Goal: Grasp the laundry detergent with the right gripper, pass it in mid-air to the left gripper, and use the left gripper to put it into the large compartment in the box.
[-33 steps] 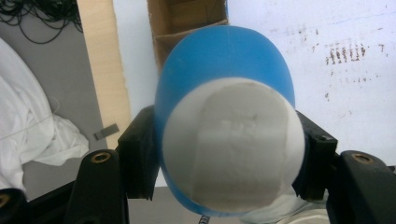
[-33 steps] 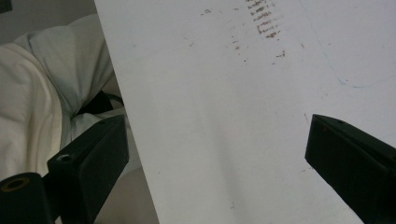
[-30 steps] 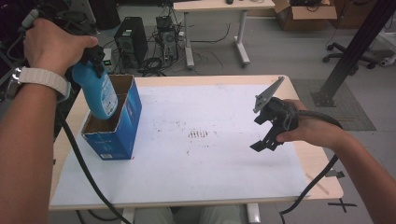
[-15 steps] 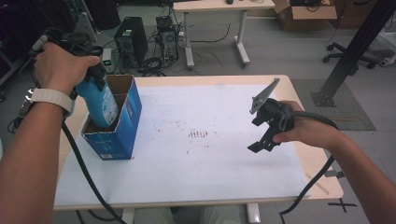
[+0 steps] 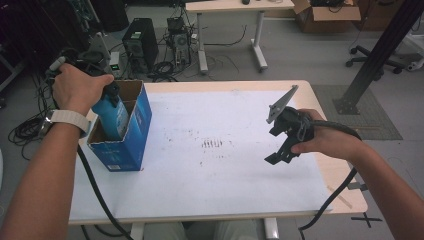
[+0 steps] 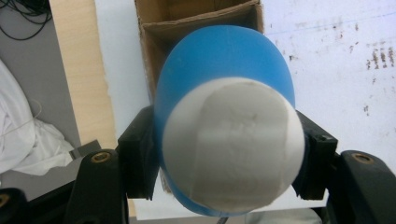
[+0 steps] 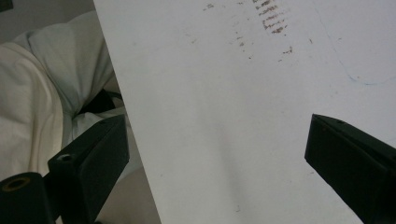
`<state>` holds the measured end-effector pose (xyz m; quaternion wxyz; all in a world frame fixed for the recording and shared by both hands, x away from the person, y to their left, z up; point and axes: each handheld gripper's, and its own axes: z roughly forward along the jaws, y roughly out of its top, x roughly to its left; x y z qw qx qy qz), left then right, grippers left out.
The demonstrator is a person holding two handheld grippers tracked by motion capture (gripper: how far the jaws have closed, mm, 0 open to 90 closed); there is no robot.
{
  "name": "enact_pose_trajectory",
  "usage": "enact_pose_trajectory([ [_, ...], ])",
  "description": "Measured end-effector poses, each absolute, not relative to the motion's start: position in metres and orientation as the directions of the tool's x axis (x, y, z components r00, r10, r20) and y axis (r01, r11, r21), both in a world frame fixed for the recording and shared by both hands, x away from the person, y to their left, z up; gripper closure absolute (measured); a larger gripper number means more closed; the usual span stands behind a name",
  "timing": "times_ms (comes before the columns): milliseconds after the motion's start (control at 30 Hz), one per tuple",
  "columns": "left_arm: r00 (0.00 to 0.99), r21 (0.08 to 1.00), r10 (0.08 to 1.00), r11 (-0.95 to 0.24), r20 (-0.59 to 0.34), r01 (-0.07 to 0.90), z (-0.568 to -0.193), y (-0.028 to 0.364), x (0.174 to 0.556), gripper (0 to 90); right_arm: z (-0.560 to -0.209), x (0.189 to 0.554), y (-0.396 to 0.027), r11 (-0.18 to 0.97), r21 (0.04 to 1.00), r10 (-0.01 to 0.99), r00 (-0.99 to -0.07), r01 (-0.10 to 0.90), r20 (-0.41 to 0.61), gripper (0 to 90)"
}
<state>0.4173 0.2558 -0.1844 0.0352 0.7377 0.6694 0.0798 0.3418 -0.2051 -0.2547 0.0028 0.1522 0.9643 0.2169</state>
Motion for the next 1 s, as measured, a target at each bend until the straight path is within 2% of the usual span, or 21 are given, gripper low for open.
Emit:
enact_pose_trajectory([
  [467, 0.092, 0.172, 0.993, -0.104, 0.077, 0.98, -0.23, 0.26, 0.419, 38.0, -0.256, 0.341, -0.207, 0.857, 0.423, 0.299, -0.953, 0.294, 0.056, 6.5],
  [1000, 0.102, 0.162, 0.992, -0.114, 0.08, 0.98, -0.261, 0.265, 0.419, 38.0, -0.256, 0.341, -0.208, 0.856, 0.422, 0.303, -0.951, 0.298, 0.057, 6.5],
])
